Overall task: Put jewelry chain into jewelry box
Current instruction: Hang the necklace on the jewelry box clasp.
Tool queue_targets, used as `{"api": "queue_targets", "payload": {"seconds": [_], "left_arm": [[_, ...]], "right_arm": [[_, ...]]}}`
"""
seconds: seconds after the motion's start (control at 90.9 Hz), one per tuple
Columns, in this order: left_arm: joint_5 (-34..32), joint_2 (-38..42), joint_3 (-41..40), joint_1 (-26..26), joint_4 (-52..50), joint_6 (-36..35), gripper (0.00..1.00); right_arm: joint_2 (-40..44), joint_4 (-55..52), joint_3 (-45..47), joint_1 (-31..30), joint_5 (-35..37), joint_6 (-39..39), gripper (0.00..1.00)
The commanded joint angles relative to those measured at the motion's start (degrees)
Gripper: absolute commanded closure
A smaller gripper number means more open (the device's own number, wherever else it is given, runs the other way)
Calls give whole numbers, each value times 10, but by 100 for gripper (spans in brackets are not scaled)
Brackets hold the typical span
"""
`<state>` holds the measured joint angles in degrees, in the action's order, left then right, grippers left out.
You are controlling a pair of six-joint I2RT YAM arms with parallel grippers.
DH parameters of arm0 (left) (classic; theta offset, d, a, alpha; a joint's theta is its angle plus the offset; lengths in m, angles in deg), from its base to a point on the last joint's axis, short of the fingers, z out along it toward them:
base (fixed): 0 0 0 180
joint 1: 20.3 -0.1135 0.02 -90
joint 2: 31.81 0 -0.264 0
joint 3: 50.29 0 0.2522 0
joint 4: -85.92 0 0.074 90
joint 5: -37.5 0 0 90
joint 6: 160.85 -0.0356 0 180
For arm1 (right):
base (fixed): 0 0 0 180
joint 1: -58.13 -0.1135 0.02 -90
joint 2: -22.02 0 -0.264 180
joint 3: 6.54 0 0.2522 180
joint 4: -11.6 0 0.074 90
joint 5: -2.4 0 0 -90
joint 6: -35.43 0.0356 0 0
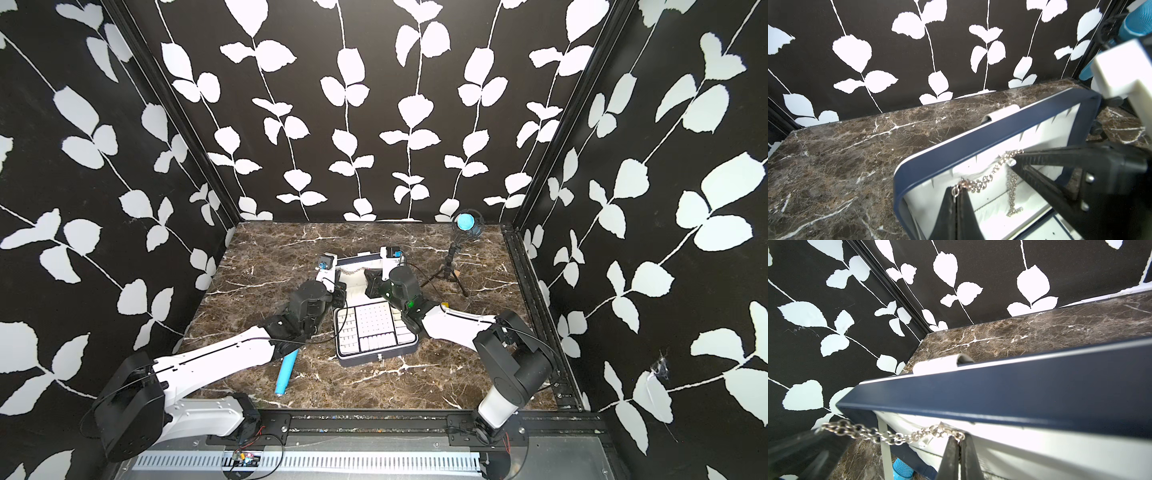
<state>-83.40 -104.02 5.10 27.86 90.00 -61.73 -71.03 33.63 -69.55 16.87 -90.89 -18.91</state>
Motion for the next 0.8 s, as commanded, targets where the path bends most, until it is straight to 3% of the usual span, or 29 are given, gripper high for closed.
{"api": "queue_targets", "payload": {"seconds": [0.0,0.792], "left_arm": [[2,-7,9,-3,-29,15,100],[-11,-28,23,-9,-71,42,100]], "right_arm": [[2,23,-3,-5,-4,5,100],[5,24,-14,-13,6,7,95]]}}
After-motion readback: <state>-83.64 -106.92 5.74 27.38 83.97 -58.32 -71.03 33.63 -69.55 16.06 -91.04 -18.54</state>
